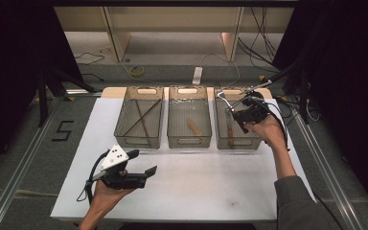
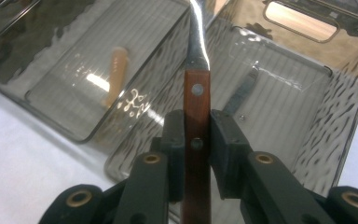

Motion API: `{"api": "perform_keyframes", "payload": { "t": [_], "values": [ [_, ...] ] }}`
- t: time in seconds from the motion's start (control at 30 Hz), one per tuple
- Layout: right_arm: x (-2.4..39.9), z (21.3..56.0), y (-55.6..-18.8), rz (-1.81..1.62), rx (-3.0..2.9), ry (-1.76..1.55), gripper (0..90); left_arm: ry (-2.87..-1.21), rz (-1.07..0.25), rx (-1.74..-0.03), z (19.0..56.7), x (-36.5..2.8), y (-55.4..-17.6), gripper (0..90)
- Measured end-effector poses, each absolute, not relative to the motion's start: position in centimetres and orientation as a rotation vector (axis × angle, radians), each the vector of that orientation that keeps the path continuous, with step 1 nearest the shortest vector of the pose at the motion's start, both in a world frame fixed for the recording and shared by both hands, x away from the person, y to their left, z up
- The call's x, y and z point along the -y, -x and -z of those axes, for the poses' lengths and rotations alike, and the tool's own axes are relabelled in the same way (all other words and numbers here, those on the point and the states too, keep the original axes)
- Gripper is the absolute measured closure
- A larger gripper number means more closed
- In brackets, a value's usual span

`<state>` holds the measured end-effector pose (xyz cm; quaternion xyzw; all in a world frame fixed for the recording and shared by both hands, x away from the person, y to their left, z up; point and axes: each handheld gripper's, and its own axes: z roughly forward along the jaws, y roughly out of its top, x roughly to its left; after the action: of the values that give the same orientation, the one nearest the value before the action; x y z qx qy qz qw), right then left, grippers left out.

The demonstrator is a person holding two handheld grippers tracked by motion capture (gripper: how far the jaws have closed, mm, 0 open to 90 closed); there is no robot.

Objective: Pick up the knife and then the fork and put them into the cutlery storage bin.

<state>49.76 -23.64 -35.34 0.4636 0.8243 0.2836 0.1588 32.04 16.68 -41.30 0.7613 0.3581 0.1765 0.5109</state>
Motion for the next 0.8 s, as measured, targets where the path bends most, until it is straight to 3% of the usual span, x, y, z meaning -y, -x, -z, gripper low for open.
{"api": "perform_keyframes", "payload": {
  "t": [0.8],
  "values": [
    [24.6, 37.1, -52.7, -0.732, -2.289, -1.523, 76.9, -1.828, -0.417, -0.861, 41.3, -16.6, -32.0, 15.2]
  ]
}}
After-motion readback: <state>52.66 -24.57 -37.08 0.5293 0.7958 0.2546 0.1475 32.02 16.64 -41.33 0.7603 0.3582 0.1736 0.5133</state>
